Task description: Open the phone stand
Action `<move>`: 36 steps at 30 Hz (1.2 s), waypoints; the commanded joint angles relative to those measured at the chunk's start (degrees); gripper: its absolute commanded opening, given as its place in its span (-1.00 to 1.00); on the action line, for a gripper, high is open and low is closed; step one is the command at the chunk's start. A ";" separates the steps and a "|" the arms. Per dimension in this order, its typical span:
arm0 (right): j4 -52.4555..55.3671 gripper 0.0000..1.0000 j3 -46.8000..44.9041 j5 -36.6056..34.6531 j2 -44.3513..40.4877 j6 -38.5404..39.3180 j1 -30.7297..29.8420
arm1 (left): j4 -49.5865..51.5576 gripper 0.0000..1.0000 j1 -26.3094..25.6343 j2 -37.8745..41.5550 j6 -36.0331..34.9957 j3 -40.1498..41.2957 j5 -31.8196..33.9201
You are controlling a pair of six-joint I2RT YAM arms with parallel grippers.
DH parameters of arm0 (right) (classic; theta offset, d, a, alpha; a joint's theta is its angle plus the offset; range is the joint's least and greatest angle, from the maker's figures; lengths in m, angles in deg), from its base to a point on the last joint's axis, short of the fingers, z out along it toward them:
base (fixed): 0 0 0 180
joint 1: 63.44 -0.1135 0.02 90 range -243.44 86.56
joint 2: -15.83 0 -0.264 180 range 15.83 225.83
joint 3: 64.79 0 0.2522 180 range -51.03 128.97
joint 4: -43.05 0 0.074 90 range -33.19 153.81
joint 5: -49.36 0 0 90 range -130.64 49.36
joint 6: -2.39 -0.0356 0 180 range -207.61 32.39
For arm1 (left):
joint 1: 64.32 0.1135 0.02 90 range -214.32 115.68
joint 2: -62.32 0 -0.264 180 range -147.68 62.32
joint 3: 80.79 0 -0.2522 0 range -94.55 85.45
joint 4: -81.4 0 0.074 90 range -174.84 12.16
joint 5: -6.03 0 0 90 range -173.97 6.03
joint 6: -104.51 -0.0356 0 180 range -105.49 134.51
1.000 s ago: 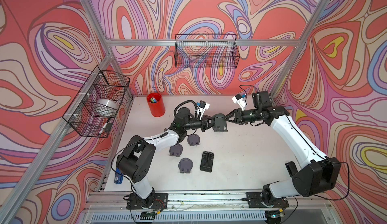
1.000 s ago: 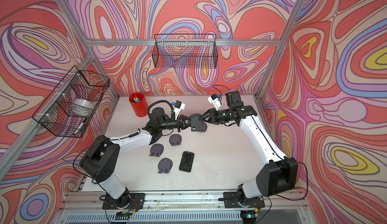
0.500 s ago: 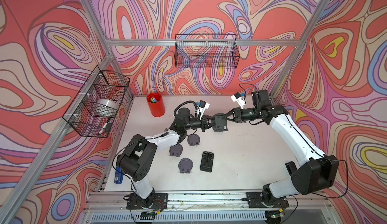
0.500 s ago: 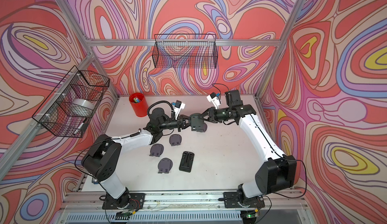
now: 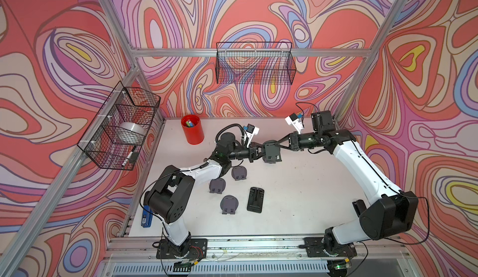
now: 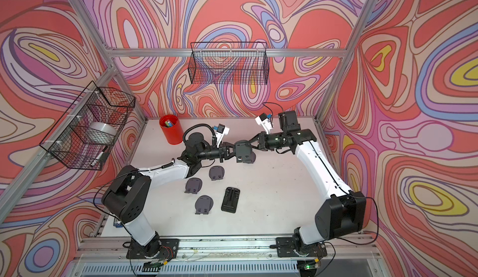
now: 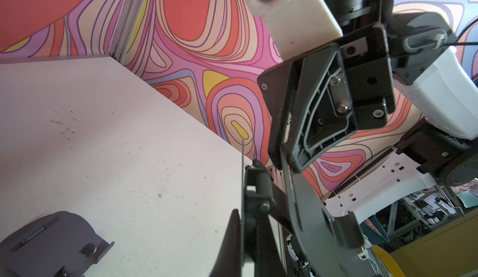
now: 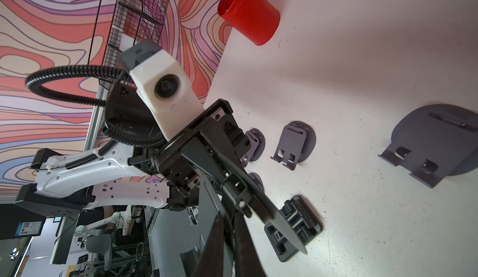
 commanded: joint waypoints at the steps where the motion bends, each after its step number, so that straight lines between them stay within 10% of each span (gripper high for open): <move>1: -1.16 -0.81 0.14 1.95 -0.62 2.15 -0.18 | 4.42 -1.00 0.13 -0.78 0.38 -3.31 -0.06; 36: -5.35 -0.84 -1.71 7.90 -7.60 2.56 -0.23 | 17.94 -1.00 1.46 -2.83 -0.71 -6.62 1.04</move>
